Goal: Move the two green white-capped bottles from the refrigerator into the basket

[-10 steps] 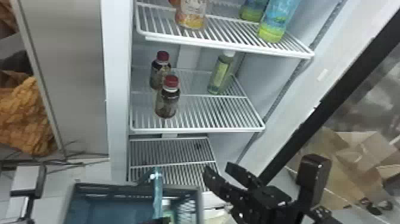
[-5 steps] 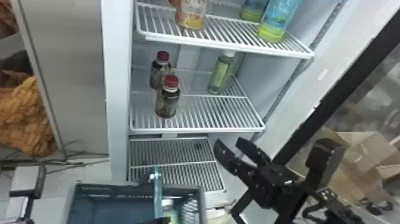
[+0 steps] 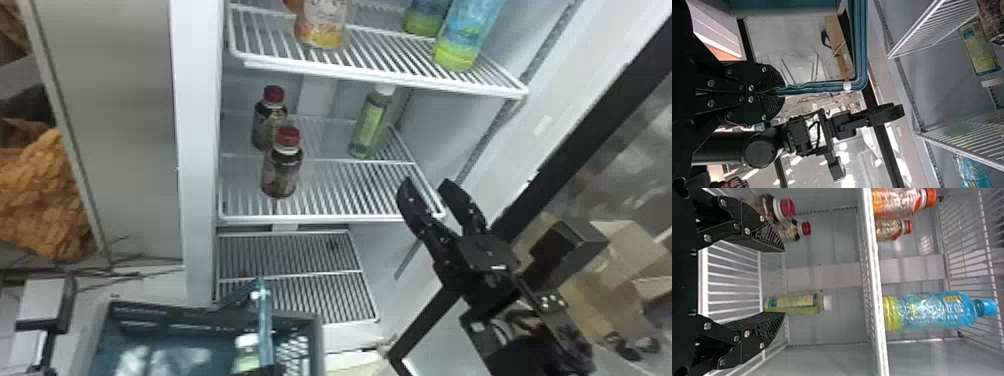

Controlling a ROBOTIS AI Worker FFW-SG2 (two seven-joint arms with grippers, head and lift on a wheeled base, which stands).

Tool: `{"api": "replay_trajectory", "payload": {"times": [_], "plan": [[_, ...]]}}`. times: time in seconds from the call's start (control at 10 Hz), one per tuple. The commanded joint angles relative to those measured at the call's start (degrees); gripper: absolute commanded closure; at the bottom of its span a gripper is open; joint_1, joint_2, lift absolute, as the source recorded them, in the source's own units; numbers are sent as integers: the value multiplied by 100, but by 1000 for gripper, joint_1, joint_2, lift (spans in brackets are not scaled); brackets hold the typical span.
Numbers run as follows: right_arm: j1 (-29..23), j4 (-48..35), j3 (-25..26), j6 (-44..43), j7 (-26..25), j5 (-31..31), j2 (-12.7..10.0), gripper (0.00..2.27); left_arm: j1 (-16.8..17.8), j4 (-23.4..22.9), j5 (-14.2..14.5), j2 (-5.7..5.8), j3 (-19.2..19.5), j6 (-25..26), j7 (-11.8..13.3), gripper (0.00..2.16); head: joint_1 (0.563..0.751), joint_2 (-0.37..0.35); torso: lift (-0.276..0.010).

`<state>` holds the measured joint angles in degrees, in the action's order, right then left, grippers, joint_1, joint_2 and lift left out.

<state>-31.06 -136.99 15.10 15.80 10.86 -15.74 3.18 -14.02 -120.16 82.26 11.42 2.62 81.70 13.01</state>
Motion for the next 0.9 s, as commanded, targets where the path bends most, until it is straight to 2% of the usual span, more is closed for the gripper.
{"api": "replay_trajectory", "payload": {"times": [0.0,0.8], "plan": [[308,389,21,-244,-14,112,-2,522,-4,-14,0,0,0,0,0,1139,695,-350,-263],[1616,2329,-59,-722,-67,374,25,522,10,-14,-11,0,-22,0,0,1138,695,-350,-263]]}}
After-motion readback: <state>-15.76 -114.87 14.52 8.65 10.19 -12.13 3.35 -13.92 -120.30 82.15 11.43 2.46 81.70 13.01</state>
